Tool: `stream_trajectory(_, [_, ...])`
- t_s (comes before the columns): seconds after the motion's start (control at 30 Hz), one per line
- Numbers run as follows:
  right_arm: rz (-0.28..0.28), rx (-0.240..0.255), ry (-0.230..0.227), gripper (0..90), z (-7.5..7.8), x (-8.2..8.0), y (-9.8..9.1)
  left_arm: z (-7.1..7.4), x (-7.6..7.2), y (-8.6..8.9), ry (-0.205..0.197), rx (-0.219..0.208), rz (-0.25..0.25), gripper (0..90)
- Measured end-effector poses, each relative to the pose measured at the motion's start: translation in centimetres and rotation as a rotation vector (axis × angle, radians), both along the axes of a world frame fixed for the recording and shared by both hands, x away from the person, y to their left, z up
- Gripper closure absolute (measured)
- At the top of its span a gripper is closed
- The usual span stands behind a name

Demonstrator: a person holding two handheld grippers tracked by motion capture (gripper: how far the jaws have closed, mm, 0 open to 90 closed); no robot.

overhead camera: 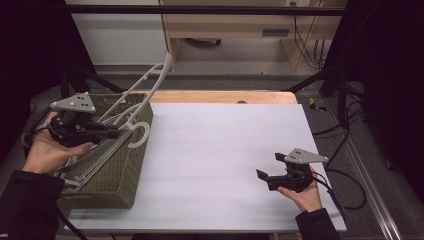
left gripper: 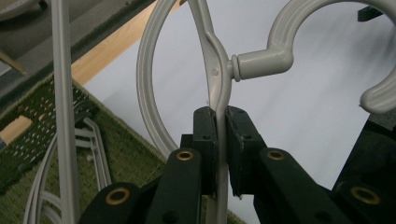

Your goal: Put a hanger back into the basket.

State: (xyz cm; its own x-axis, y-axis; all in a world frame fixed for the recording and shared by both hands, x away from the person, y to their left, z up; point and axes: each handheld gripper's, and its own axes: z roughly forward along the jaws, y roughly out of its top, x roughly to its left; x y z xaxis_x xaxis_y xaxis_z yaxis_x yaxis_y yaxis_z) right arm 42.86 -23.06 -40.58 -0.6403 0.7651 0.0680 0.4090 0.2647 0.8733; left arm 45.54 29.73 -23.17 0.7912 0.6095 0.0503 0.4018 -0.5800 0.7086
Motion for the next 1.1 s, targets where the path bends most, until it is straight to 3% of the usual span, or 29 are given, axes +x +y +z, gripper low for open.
stream_trajectory(0.5, [0.001, -0.013, 0.011, 9.7, -0.3, 0.1, 0.3, -3.3, 1.2, 4.4, 0.078, 0.013, 0.108, 83.0])
stream_trajectory(0.8, [0.002, -0.015, 0.012, 9.8, -0.3, 0.1, 0.3, -5.5, 2.2, 6.5, 0.150, 0.039, 0.167, 83.0])
stream_trajectory(1.1, [0.005, -0.016, 0.012, 9.9, -0.3, 0.1, 0.3, -7.0, 2.6, 7.1, 0.191, 0.058, 0.201, 83.0])
